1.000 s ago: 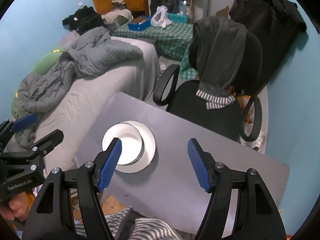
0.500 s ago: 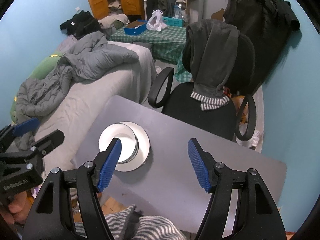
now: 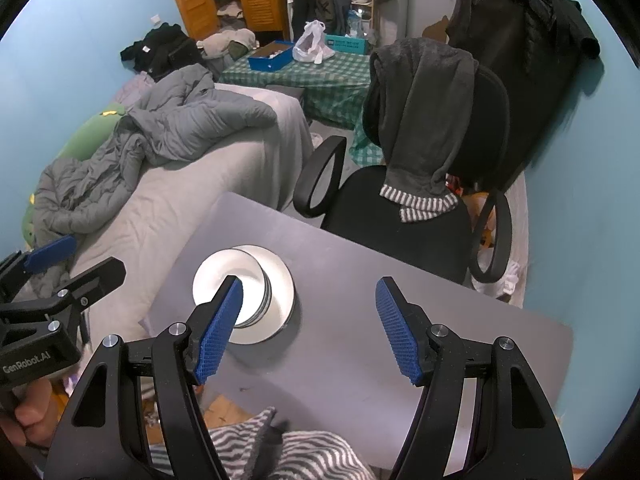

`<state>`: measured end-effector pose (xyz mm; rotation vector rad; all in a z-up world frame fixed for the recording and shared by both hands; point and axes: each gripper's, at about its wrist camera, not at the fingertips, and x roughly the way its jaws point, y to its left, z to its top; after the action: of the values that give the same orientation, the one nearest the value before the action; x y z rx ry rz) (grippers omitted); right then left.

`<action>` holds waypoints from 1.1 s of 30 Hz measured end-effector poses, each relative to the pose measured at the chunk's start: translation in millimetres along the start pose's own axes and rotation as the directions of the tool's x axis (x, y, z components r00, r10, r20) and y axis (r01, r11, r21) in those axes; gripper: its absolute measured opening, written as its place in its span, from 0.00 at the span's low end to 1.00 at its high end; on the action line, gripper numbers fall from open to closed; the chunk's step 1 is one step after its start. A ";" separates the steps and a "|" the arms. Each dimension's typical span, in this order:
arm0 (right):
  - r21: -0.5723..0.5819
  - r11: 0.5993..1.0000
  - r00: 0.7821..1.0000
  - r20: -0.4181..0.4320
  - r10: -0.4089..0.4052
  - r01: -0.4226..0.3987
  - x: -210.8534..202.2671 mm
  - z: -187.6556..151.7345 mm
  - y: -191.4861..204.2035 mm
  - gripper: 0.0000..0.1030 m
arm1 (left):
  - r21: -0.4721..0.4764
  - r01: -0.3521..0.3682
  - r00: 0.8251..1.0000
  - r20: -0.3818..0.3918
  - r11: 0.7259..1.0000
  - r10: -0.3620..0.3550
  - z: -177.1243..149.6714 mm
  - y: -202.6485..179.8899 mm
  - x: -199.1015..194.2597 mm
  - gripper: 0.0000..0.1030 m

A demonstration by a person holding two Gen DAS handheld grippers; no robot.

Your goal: Organize plates and bowls

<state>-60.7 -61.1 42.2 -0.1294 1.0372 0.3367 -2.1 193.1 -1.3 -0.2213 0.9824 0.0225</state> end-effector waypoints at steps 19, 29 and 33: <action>-0.001 1.000 1.000 0.001 0.002 -0.002 0.3 1.0 -2.4 0.66 | -0.008 -0.016 1.000 -0.005 1.000 0.016 -2.3 -0.5 -0.7 0.86; 0.001 1.000 1.000 0.001 0.002 -0.002 0.4 1.7 -2.1 0.66 | -0.005 -0.016 1.000 -0.009 1.000 0.016 -1.8 0.4 -0.5 0.86; 0.001 1.000 1.000 0.000 0.002 -0.002 0.4 1.8 -1.9 0.66 | -0.009 -0.015 1.000 -0.012 1.000 0.015 -2.3 1.2 -1.8 0.86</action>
<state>-58.5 -62.3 42.7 -0.1273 1.0375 0.3377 -5.2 194.0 -1.3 -0.2223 0.9960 0.0394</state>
